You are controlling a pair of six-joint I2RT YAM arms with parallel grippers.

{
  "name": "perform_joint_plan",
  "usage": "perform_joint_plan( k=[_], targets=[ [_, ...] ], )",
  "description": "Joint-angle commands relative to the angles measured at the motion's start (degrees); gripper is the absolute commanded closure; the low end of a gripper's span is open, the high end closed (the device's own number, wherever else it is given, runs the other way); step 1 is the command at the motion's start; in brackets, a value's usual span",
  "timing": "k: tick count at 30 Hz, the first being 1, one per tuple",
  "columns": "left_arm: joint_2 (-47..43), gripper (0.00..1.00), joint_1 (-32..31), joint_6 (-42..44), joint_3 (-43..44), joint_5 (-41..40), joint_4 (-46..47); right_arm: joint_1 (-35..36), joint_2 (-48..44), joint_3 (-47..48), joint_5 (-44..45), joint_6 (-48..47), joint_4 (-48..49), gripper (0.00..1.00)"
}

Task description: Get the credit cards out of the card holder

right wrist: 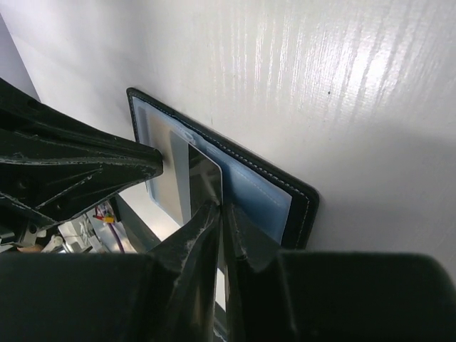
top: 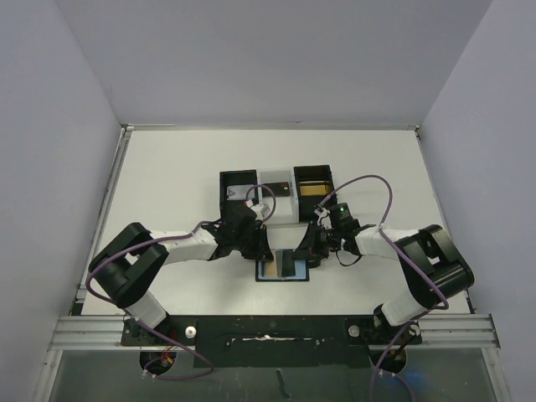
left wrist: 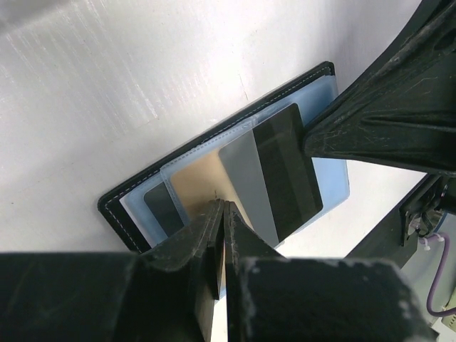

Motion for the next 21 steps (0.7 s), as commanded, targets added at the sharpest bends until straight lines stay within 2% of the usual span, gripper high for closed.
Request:
perform_joint_plan(
  k=[1,4,8,11,15,21],
  targets=[
    [2.0,0.96,-0.2,2.2,0.1,-1.4,-2.9,0.5,-1.4,-1.4,-0.7,3.9,5.9,0.86],
    [2.0,0.97,-0.4,2.4,0.5,-1.3,-3.1,1.1,-1.9,-2.8,0.4,5.9,7.6,0.72],
    [1.5,0.97,-0.4,2.2,0.5,-1.1,-3.4,1.8,-2.2,-3.9,2.7,7.3,7.9,0.66],
    [0.4,0.95,-0.6,2.5,0.6,-0.6,-3.1,2.2,-2.2,-5.7,3.8,9.3,10.3,0.65],
    [-1.2,0.88,-1.0,3.9,2.0,0.8,-3.6,2.3,-2.5,-8.2,4.3,12.1,14.8,0.66],
    [-3.0,0.83,-1.5,5.6,4.1,2.3,-4.2,2.3,-2.3,-9.0,4.9,12.6,16.1,0.68]
  ],
)
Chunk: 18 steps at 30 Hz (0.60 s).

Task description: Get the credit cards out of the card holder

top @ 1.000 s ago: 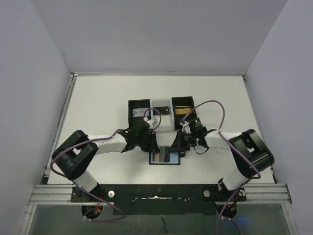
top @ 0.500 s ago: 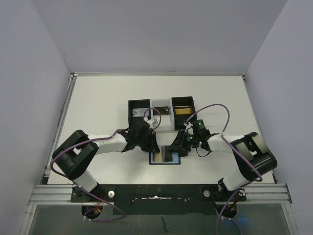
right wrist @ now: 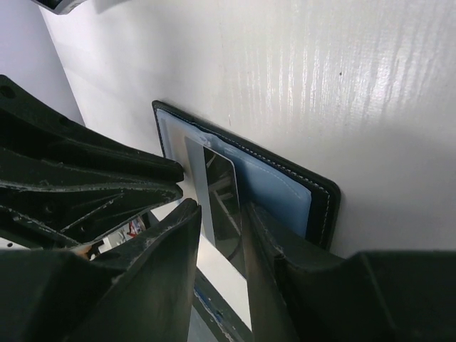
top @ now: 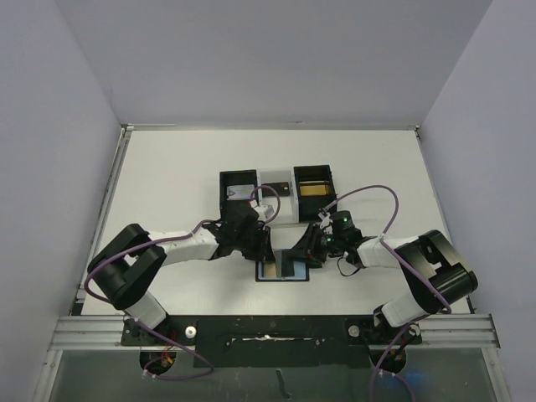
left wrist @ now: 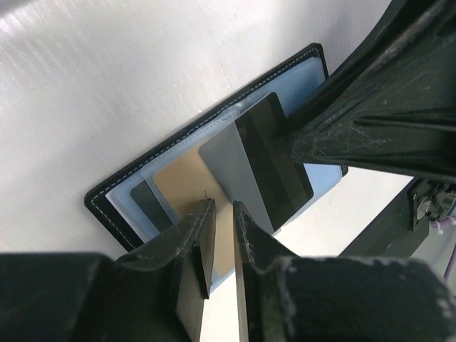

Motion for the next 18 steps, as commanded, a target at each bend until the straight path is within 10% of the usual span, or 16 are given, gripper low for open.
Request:
perform_joint_plan(
  k=[1,18],
  targets=[
    [-2.5,0.83,-0.6,3.7,3.3,1.7,-2.9,0.6,-0.2,-1.2,3.0,0.6,0.8,0.69],
    [1.0,0.88,-1.3,8.6,1.0,7.0,-0.3,0.6,-1.1,-3.2,2.0,1.7,4.3,0.7]
  ],
)
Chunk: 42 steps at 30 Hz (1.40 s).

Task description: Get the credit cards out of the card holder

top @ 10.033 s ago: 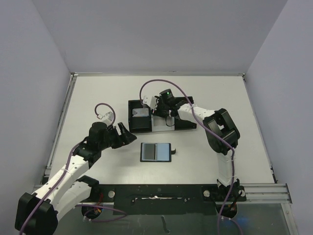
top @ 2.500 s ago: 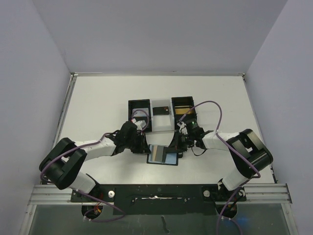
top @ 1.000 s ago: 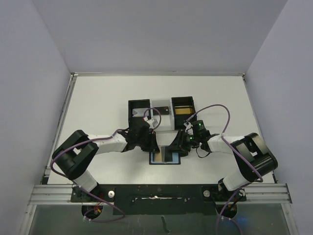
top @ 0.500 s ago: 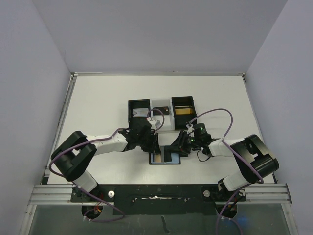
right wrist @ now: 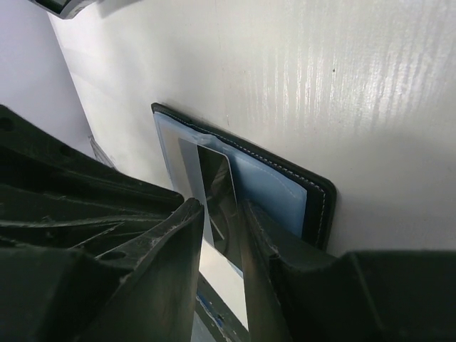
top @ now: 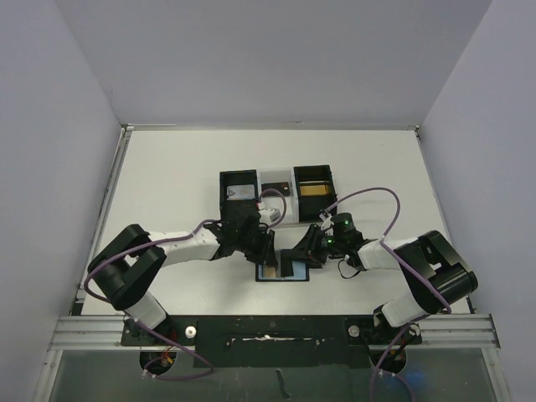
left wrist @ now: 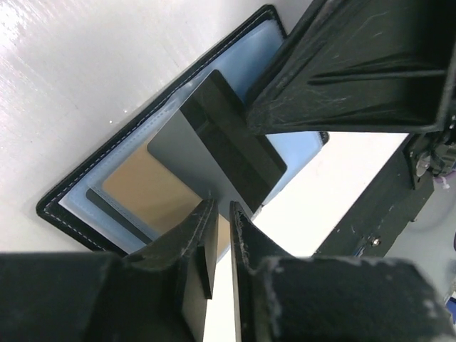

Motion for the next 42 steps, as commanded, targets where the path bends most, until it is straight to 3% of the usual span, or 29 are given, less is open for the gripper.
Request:
perform_joint_plan(
  k=[1,8,20,24,32,37,42],
  targets=[
    [2.7,0.9,-0.5,2.8,0.0,1.2,0.7,0.5,-1.3,-1.8,1.5,0.3,1.8,0.7],
    [4.5,0.96,-0.8,3.2,0.1,-6.1,-4.5,0.5,-2.6,-3.5,-0.1,1.8,5.0,0.67],
    [3.9,0.98,-0.9,1.7,-0.7,-6.3,-3.7,1.3,-1.0,-4.2,-2.9,2.5,10.3,0.68],
    [3.4,0.99,-0.9,1.7,-1.0,-6.6,-4.0,2.4,-0.8,-1.8,0.1,0.5,3.7,0.68],
    [0.4,0.98,-0.9,1.7,-1.0,-8.4,-5.3,6.0,-6.1,7.0,18.5,-6.6,-23.0,0.65],
    [-0.5,0.97,-1.0,1.5,-0.4,-8.4,-5.2,7.7,-6.6,7.3,20.1,-6.7,-24.0,0.66],
    [-0.3,0.97,-1.0,1.2,-1.3,-7.8,-4.8,8.6,-3.5,7.9,16.2,-7.2,-21.6,0.67]
  ],
)
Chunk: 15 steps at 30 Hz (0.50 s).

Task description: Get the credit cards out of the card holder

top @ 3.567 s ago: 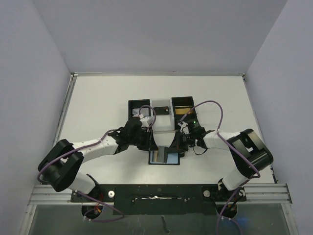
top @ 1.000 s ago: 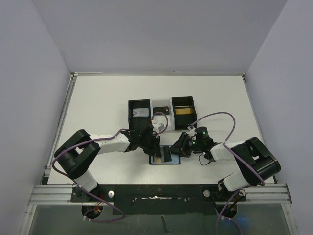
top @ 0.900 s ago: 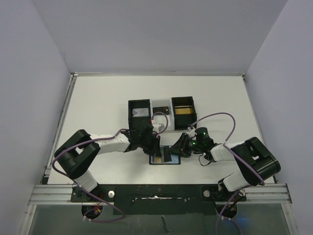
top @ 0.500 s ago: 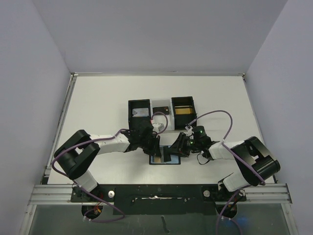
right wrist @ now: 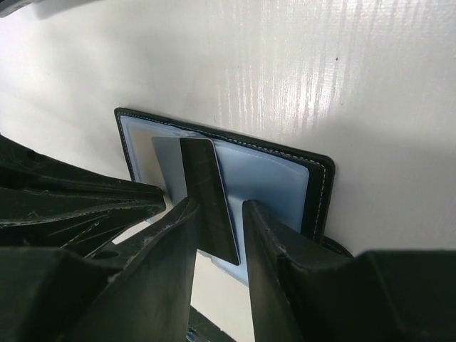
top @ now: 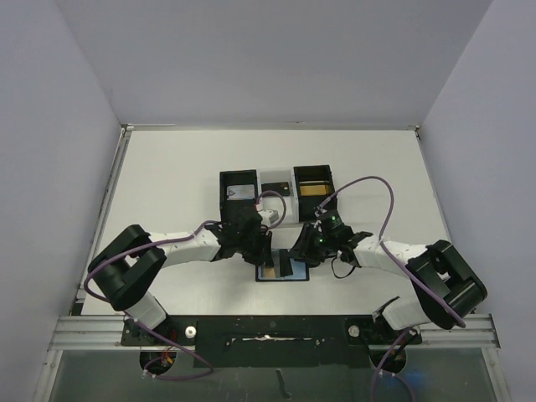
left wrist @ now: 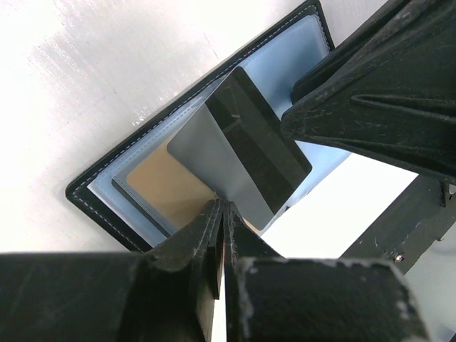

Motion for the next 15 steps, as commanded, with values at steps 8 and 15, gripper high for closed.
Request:
perform_joint_plan(
  k=[8,15],
  targets=[
    [2.7,1.0,-0.9,-1.0,-6.2,-3.4,0.6,4.1,6.3,3.2,1.6,-2.0,-2.6,0.69],
    [3.9,1.0,-1.2,-2.1,-8.8,-4.1,2.1,2.5,5.0,-1.6,-7.4,3.2,12.0,0.71]
  ],
)
